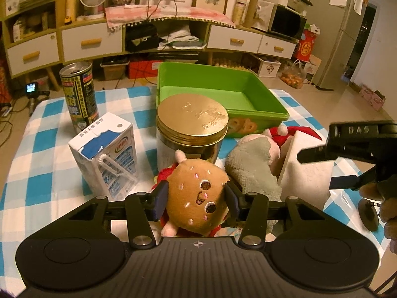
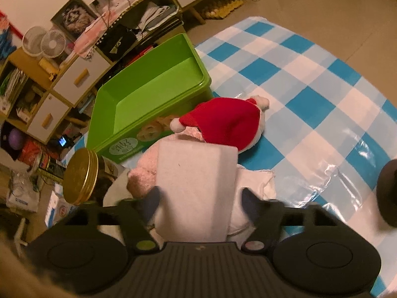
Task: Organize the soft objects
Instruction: 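Grasp the burger plush with the left gripper while the right grasps the white sponge, then carry the burger plush and white sponge into the green tray and release both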
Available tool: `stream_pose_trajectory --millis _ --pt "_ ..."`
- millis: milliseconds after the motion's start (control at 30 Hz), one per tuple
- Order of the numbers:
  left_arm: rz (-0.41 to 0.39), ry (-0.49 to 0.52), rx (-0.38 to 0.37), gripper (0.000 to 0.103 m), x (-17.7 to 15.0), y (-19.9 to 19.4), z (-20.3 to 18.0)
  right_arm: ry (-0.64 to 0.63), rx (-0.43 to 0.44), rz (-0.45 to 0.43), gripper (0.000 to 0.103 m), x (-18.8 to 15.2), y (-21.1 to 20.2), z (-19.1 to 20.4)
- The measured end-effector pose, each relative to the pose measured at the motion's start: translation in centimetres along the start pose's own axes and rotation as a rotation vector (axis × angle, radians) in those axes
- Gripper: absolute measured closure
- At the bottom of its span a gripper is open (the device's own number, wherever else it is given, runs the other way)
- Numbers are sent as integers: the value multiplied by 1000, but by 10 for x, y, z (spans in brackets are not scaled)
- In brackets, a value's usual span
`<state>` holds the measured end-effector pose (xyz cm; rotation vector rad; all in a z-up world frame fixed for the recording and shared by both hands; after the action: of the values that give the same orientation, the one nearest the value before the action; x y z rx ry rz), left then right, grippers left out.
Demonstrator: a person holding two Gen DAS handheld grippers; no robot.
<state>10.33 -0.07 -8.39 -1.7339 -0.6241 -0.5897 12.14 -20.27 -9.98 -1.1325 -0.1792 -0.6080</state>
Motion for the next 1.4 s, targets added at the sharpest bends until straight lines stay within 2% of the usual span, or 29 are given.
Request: stream_pose_trajectory --millis 133,367,400,433,467,500,733,1033,1400 --pt "2 3 9 53 0 1 0 4 -2 -5 49 1 4 6" --pt "14 -1 31 53 -2 4 -2 -44 -126 1 49 -2 26 12" --pt "13 -2 32 53 -1 3 -2 -49 -135 2 51 -2 27 11" --pt "12 -3 32 54 -1 1 -2 -57 -142 1 59 -3 28 12" --pt "11 -2 32 54 -1 0 -2 -64 -147 -5 62 -3 28 13" --pt "10 -1 32 54 -1 -3 -2 -70 -149 -8 63 -3 26 14" --pt "-6 -19 2 55 6 -17 -5 -58 -87 -22 64 -1 9 20" --pt "-78 -33 -65 55 27 -42 -20 46 0 -97 64 21 -27 17" --pt "-154 -4 -44 55 91 -33 -32 130 17 -147 64 67 -36 8"
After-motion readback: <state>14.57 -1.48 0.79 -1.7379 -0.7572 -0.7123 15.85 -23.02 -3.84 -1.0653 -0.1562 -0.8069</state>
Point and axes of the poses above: each gripper's, at about its wrist camera, not at the fingertips, and y roughly the way its jaws point, z to its left, x to its top, the point moved 9 cm from there along y, roughly the way its jaws point, and after that the axes turned 8 degrees about -y, right-handed, at the moved point
